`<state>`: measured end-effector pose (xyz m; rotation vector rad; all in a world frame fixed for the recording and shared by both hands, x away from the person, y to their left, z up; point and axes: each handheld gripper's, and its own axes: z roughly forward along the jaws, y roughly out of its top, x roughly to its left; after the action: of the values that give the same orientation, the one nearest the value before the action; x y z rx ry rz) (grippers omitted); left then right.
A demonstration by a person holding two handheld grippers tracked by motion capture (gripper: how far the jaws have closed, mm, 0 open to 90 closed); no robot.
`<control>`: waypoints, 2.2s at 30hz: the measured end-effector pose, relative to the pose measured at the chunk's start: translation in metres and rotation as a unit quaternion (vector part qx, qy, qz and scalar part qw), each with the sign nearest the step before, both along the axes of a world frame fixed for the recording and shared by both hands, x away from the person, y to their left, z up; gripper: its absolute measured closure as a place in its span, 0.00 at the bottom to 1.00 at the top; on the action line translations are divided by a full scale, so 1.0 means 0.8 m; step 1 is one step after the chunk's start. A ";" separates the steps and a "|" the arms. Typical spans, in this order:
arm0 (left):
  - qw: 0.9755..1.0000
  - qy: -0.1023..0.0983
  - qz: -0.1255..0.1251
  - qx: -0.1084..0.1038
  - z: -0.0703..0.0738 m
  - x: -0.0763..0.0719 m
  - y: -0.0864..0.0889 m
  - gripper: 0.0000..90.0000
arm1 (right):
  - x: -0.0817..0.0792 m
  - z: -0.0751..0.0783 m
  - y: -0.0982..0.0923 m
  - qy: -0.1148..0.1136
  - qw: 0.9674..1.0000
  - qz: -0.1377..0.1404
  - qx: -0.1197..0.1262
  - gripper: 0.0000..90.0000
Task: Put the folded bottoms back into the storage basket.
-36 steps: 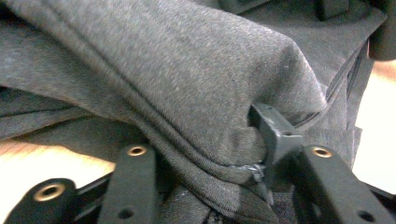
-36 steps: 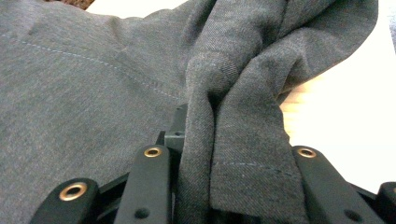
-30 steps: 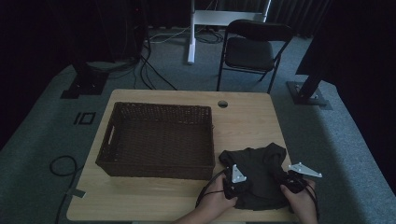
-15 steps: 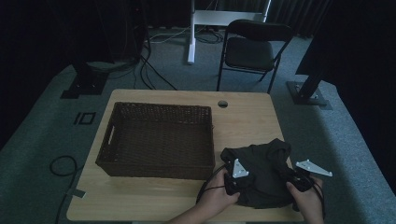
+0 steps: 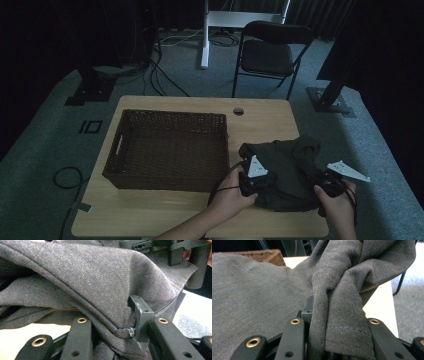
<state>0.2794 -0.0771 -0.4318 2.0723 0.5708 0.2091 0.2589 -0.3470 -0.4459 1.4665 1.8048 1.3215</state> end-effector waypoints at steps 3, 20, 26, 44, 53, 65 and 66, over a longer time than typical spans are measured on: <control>1.000 -0.006 0.002 -0.010 0.016 0.005 0.007 0.74 | 0.002 0.019 0.003 -0.013 1.000 0.001 0.000 0.74; 0.999 -0.033 0.026 -0.023 0.068 0.031 0.067 0.74 | 0.035 0.079 0.053 -0.055 0.998 0.027 0.018 0.74; 0.998 -0.046 0.038 -0.024 0.079 0.040 0.096 0.74 | 0.048 0.094 0.079 -0.064 0.997 0.036 0.018 0.74; 0.995 -0.068 0.072 -0.018 0.086 0.062 0.193 0.74 | 0.080 0.106 0.170 -0.085 0.994 0.068 0.015 0.74; 0.993 -0.075 0.094 -0.015 0.081 0.074 0.241 0.74 | 0.104 0.104 0.226 -0.089 0.992 0.086 0.025 0.74; 0.988 -0.085 0.131 -0.006 0.074 0.088 0.308 0.74 | 0.132 0.092 0.298 -0.087 0.990 0.108 0.037 0.74; 0.988 -0.086 0.132 -0.003 0.073 0.089 0.313 0.74 | 0.134 0.090 0.303 -0.086 0.990 0.109 0.039 0.74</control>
<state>0.3505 0.1730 -0.3736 1.9462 0.7364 0.5330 0.3662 -0.1043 -0.3742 1.1770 1.8578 1.5892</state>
